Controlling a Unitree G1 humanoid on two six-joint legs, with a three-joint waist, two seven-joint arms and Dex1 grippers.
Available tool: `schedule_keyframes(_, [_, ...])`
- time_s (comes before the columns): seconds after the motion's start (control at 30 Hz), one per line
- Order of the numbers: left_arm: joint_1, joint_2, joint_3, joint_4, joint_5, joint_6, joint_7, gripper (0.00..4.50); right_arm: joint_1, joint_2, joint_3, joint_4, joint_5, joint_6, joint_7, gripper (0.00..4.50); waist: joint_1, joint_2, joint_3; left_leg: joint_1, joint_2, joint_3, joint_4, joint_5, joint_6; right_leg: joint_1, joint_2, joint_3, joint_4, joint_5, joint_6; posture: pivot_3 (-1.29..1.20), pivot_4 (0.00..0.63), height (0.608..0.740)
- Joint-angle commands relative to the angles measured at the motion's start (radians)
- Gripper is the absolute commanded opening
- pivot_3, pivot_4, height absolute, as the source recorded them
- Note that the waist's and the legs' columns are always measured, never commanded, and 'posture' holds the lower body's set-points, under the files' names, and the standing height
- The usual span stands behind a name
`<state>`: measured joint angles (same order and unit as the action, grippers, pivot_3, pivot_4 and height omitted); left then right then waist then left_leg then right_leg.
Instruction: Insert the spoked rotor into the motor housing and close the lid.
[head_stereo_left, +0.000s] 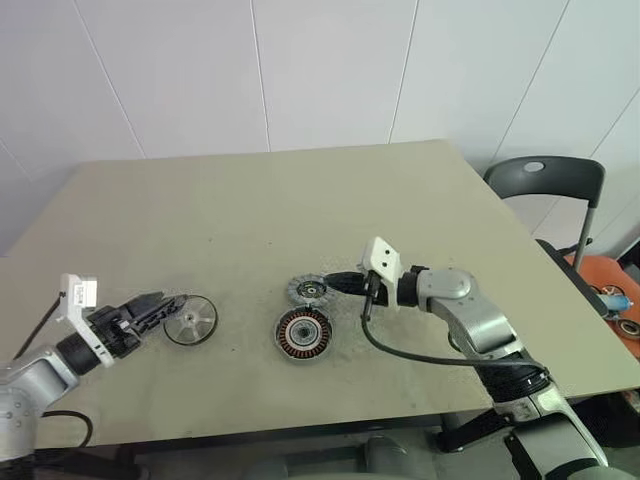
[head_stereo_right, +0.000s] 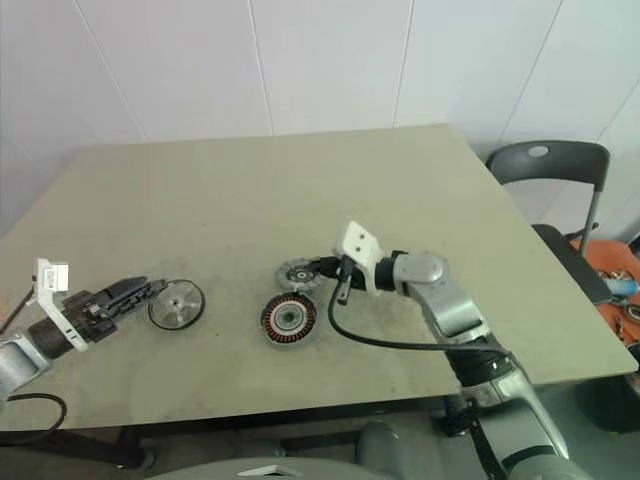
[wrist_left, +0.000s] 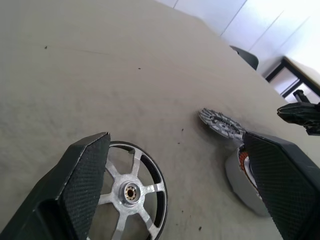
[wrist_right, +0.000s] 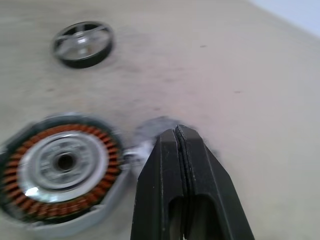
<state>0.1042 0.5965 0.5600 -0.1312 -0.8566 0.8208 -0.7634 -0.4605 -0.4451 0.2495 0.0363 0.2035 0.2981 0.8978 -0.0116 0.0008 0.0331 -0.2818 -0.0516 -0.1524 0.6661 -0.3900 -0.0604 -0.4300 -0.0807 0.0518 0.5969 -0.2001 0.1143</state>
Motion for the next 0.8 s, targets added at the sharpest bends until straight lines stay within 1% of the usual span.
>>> schedule_keyframes(0.03, [0.0, -0.054, -0.01, -0.031, 0.031, -0.031, 0.11, 4.5, -0.03, 0.001, -0.051, 0.008, 0.005, -0.007, -0.023, 0.02, 0.0, 0.0, 0.0, 0.0, 0.0, 0.0, 0.0, 0.0, 0.0, 0.0, 0.0, 0.0, 0.0, 0.0, 0.0, 0.0, 0.0, 0.74])
schedule_keyframes(0.1, [0.014, -0.087, -0.012, -0.042, 0.048, -0.039, 0.16, 4.5, -0.027, 0.0, -0.046, 0.036, -0.009, -0.024, -0.019, 0.02, -0.003, -0.001, -0.001, 0.0, 0.0, 0.0, 0.0, 0.001, -0.002, 0.0, 0.0, 0.0, -0.001, 0.0, 0.0, 0.0, 0.0, 0.74])
schedule_keyframes(0.23, [0.038, -0.136, 0.033, -0.095, 0.017, -0.038, 0.249, 4.5, -0.018, 0.013, -0.035, 0.048, -0.003, -0.032, -0.002, 0.02, -0.002, -0.001, -0.001, -0.001, 0.0, 0.0, 0.0, 0.002, -0.003, 0.0, 0.0, 0.0, -0.001, 0.0, 0.0, 0.0, 0.0, 0.74])
schedule_keyframes(0.43, [0.046, -0.149, 0.093, -0.101, -0.002, -0.052, 0.324, 4.5, -0.08, 0.075, -0.015, 0.138, -0.032, -0.076, 0.003, 0.02, -0.002, -0.001, 0.0, 0.0, 0.0, 0.0, 0.0, 0.001, -0.002, 0.0, 0.0, 0.0, -0.001, 0.0, 0.0, 0.0, 0.0, 0.74])
schedule_keyframes(0.5, [0.028, -0.153, 0.119, -0.12, -0.063, -0.008, 0.372, 4.5, -0.101, 0.086, -0.022, 0.159, -0.027, -0.087, 0.017, 0.02, -0.002, -0.001, 0.0, 0.0, 0.0, 0.0, 0.0, 0.001, -0.002, 0.0, 0.0, 0.0, -0.001, 0.0, 0.0, 0.0, 0.0, 0.74])
schedule_keyframes(0.6, [0.025, -0.123, 0.094, -0.097, -0.067, 0.078, 0.427, 4.5, -0.136, 0.113, -0.014, 0.218, -0.044, -0.117, 0.013, 0.02, -0.003, -0.001, -0.001, 0.0, 0.0, 0.0, 0.0, 0.002, -0.004, 0.0, 0.0, 0.0, -0.001, 0.0, 0.0, 0.0, 0.0, 0.74])
schedule_keyframes(0.67, [0.03, -0.131, 0.105, -0.096, -0.112, 0.139, 0.475, 4.5, -0.141, 0.121, -0.014, 0.219, -0.041, -0.12, 0.021, 0.02, -0.004, -0.001, -0.001, 0.0, 0.0, 0.0, 0.0, 0.002, -0.005, 0.0, 0.0, 0.0, -0.001, 0.0, 0.0, 0.0, 0.0, 0.74])
schedule_keyframes(0.8, [0.058, -0.15, 0.091, -0.11, -0.179, 0.23, 0.511, 4.5, -0.132, 0.114, -0.021, 0.202, -0.038, -0.116, 0.03, 0.02, -0.005, -0.001, -0.001, -0.001, 0.0, 0.0, 0.0, 0.003, -0.005, 0.0, 0.0, 0.0, -0.001, 0.0, 0.0, 0.0, 0.0, 0.74])
